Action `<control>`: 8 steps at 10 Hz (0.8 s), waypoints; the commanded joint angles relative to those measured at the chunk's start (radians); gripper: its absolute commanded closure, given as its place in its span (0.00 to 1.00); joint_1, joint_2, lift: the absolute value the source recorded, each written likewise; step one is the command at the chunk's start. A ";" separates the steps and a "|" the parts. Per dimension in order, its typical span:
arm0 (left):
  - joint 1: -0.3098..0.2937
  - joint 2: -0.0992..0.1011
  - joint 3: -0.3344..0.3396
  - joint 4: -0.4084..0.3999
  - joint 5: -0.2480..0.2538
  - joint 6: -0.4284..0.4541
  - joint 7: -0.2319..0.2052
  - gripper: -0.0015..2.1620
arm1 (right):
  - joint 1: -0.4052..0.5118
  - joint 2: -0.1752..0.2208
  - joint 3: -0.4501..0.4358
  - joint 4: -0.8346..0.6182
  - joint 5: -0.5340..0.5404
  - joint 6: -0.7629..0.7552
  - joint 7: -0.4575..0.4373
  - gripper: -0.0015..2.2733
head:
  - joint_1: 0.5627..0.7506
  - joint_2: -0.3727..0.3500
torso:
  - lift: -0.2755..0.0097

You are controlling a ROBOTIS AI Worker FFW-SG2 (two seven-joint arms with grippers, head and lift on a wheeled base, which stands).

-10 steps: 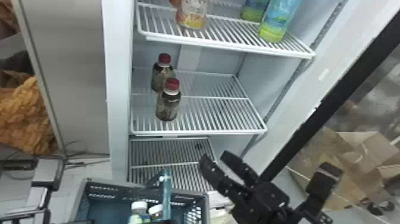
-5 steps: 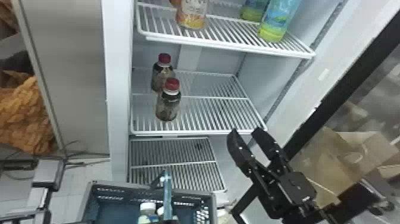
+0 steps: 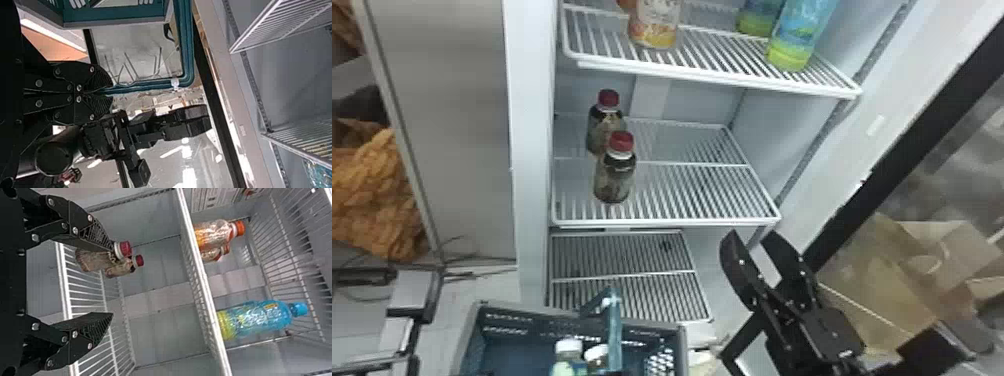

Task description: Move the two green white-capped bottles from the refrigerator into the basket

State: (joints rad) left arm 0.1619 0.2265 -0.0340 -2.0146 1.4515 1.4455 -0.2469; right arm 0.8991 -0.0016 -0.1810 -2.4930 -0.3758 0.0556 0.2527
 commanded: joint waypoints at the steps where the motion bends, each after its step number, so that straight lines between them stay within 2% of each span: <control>1: 0.007 -0.001 0.012 -0.016 -0.004 0.000 0.000 0.54 | 0.024 0.002 0.000 -0.002 0.003 0.001 -0.006 0.23 | 0.70 0.03 | 0.04; 4: 0.020 -0.001 0.012 -0.029 -0.008 0.005 0.001 0.54 | 0.078 0.002 0.000 -0.039 0.001 0.006 -0.029 0.22 | 0.70 0.03 | 0.04; 8: 0.025 -0.001 0.014 -0.036 -0.008 0.005 0.001 0.54 | 0.085 0.002 0.002 -0.048 0.005 0.020 -0.029 0.22 | 0.70 0.03 | 0.04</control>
State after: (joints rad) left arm 0.1864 0.2255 -0.0199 -2.0482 1.4437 1.4510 -0.2453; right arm 0.9839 0.0000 -0.1797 -2.5414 -0.3705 0.0760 0.2240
